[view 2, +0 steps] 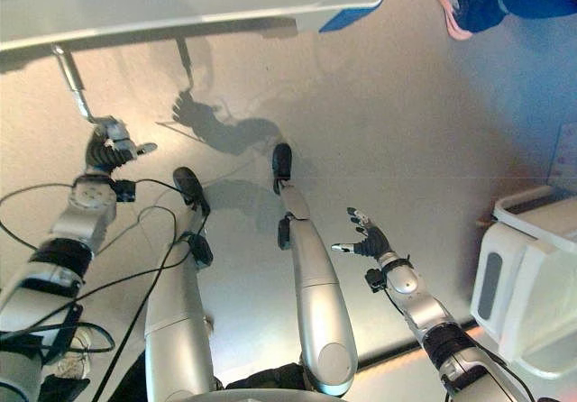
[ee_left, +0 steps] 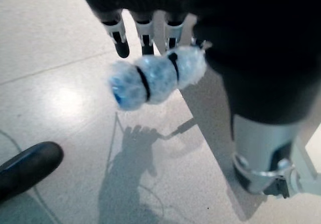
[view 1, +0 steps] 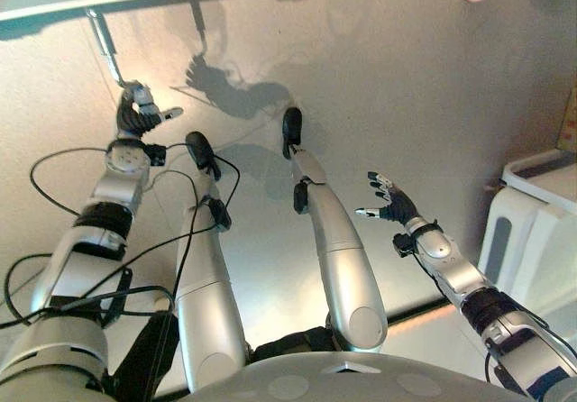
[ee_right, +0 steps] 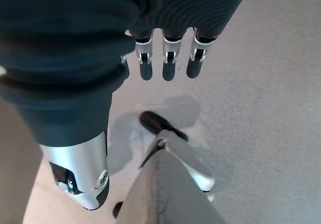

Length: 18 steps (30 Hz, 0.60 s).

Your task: Raise the hospital bed

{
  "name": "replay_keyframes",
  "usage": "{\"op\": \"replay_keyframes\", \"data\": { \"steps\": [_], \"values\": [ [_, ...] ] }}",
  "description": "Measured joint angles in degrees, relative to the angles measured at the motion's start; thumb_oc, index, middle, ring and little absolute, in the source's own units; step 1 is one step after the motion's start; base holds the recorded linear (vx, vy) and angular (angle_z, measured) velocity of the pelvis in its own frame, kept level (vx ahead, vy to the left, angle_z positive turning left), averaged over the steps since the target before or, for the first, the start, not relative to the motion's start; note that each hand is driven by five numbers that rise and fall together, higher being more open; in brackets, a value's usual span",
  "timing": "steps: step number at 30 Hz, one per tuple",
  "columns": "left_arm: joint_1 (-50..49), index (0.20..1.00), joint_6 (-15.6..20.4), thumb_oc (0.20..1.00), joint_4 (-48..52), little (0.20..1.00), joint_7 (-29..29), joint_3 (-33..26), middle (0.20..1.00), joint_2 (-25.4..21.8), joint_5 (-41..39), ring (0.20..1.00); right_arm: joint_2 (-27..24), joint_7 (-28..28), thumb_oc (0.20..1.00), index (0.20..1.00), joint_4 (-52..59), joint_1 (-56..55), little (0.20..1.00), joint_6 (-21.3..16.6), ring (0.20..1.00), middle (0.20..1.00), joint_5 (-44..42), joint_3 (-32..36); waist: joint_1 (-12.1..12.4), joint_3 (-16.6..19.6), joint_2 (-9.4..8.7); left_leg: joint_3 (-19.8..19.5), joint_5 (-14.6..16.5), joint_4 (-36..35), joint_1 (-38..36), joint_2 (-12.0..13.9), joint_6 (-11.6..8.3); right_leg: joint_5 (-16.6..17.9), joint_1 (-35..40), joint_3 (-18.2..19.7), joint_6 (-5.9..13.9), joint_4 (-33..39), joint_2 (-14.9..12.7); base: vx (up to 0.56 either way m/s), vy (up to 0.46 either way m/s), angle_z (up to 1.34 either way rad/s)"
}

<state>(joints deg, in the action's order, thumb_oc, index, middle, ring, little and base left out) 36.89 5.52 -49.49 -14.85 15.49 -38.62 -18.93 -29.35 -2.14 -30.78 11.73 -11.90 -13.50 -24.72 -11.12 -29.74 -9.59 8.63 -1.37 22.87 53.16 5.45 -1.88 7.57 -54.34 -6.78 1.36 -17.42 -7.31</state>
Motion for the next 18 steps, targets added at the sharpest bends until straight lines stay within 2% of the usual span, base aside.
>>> {"op": "replay_keyframes", "data": {
  "steps": [1, 2, 5, 9, 12, 13, 15, 18],
  "values": [
    [-1.8, 1.0, 0.1, 1.0, 0.9, 1.0, 0.4, -1.5, 1.0, 0.8, -0.1, 1.0, 0.6, -0.1, 1.0, 1.0, -0.8, 0.0, 1.0, 0.3, 1.0, 1.0, 0.1, 0.8, 0.1, -0.1, 0.16, -0.1, -0.2, 0.4, -0.8, -0.1, -0.03, -0.5, 0.4, -0.1, -0.23, -1.5, -0.3, -0.01, -0.023, 0.18],
    [-5.3, 1.0, 0.1, 1.0, 1.5, 1.0, 1.0, -3.0, 1.0, 3.1, -0.2, 1.0, 1.4, -0.4, 1.0, 1.0, -2.2, -0.4, 1.0, 1.3, 1.0, 1.0, 0.4, 1.3, 0.7, -0.1, 0.23, -0.2, 0.1, 0.0, -3.9, -0.2, -0.36, -2.4, 2.4, -0.3, -0.17, -3.6, -0.9, 0.0, -0.004, 0.17],
    [-12.8, 1.0, 0.1, 1.0, 1.4, 1.0, 2.2, -3.7, 1.0, 5.4, -0.6, 1.0, 0.8, -0.7, 1.0, 1.0, -1.7, -2.7, 1.0, 1.6, 1.0, 1.0, 0.7, 2.0, 2.7, 0.7, 0.6, -0.8, 0.8, -1.8, -8.7, -0.6, -0.76, -4.6, 5.7, -0.9, -0.2, -4.7, -1.7, 0.0, -0.002, 0.06],
    [-19.3, 1.0, -1.1, 1.0, -3.1, 1.0, 3.6, -5.4, 1.0, 7.1, -1.1, 1.0, 0.6, -0.9, 1.0, 1.0, -1.5, -3.6, 1.0, 2.3, 1.0, 1.0, 0.9, 3.2, 4.2, 0.3, 1.21, -1.3, 0.5, -2.4, -11.4, -1.0, -0.93, -4.8, 8.2, -2.3, -0.2, -5.2, -2.0, 0.0, -0.008, 0.03],
    [-22.4, 1.0, -1.3, 1.0, -1.7, 1.0, 4.1, -5.5, 1.0, 8.2, -1.1, 1.0, 0.5, -0.9, 1.0, 1.0, -0.9, -4.6, 1.0, 2.3, 1.0, 1.0, 1.1, 4.1, 4.5, -0.1, 1.86, -2.0, 0.4, -3.1, -13.4, -1.4, -1.02, -5.4, 10.1, -3.1, -0.87, -5.5, -2.2, 0.01, -0.019, 0.16],
    [-23.8, 1.0, -1.3, 1.0, -0.9, 1.0, 4.3, -5.9, 1.0, 8.5, -1.2, 1.0, 0.6, -0.8, 1.0, 1.0, -1.0, -4.4, 1.0, 2.4, 1.0, 1.0, 1.2, 4.4, 5.9, -0.4, 2.37, -2.3, 0.3, -3.3, -13.8, -1.5, -1.0, -5.5, 10.7, -3.3, -0.91, -6.0, -2.5, 0.0, -0.027, 0.11],
    [-24.6, 1.0, -1.1, 1.0, 0.0, 1.0, 5.3, -5.6, 1.0, 9.6, -1.2, 1.0, 1.1, -0.9, 1.0, 1.0, -1.9, -4.7, 1.0, 2.7, 1.0, 1.0, 1.3, 5.2, 5.9, -0.8, 2.83, -2.5, -0.3, -4.1, -16.3, -1.9, -1.22, -6.1, 13.0, -4.0, -0.66, -5.9, -2.8, 0.0, -0.02, 0.16],
    [-25.4, 1.0, -1.1, 1.0, -0.3, 1.0, 6.1, -5.7, 1.0, 10.7, -2.3, 1.0, 2.1, -0.9, 1.0, 1.0, -4.1, -4.7, 1.0, 2.8, 1.0, 1.0, 1.7, 5.6, 7.3, -0.8, 3.24, -2.5, -0.4, -6.6, -21.1, -1.8, -1.39, -6.2, 17.5, -4.5, -0.44, -4.3, -2.9, -0.02, -0.01, 0.05]
  ]
}}
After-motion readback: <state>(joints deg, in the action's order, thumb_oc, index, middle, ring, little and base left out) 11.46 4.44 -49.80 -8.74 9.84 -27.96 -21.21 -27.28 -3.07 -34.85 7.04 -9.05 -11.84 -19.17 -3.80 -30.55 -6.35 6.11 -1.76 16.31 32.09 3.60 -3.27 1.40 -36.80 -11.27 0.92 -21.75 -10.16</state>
